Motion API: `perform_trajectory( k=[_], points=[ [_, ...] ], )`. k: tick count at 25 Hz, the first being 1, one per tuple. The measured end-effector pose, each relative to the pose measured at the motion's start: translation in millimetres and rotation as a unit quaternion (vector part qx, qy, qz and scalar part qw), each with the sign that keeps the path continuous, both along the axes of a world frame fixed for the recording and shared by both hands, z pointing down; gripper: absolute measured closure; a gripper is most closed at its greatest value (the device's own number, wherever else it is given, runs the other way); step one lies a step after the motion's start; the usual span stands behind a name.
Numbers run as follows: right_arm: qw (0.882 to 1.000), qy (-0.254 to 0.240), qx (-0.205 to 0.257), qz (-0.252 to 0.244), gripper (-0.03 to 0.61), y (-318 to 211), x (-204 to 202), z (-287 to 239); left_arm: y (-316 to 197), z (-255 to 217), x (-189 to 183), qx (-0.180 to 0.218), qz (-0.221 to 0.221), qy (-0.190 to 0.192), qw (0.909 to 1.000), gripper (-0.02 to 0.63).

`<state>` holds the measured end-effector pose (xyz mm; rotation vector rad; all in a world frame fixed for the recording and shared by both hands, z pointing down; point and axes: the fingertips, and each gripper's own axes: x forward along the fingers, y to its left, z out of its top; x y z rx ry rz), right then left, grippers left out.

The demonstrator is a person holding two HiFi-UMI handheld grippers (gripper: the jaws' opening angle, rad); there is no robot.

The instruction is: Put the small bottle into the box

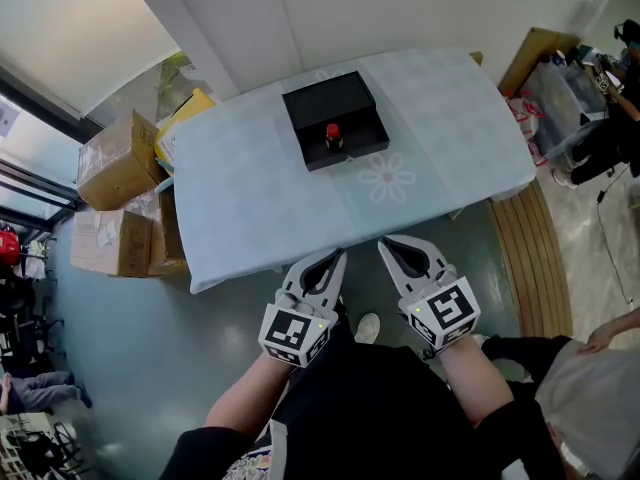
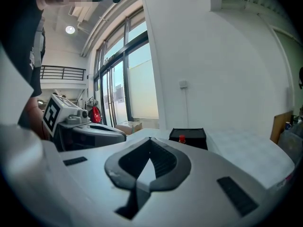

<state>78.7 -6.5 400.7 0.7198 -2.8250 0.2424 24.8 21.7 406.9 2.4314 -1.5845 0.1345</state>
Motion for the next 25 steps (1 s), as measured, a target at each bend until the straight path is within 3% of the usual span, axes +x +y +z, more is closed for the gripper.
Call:
perform_trajectory(
  k=[25],
  points=[
    [1.0, -0.008, -0.005, -0.01, 0.569, 16.4, -14.1, 0.4, 9.1, -5.4, -10.3, 0.005, 0.001, -0.009, 0.9999, 0.605]
  ],
)
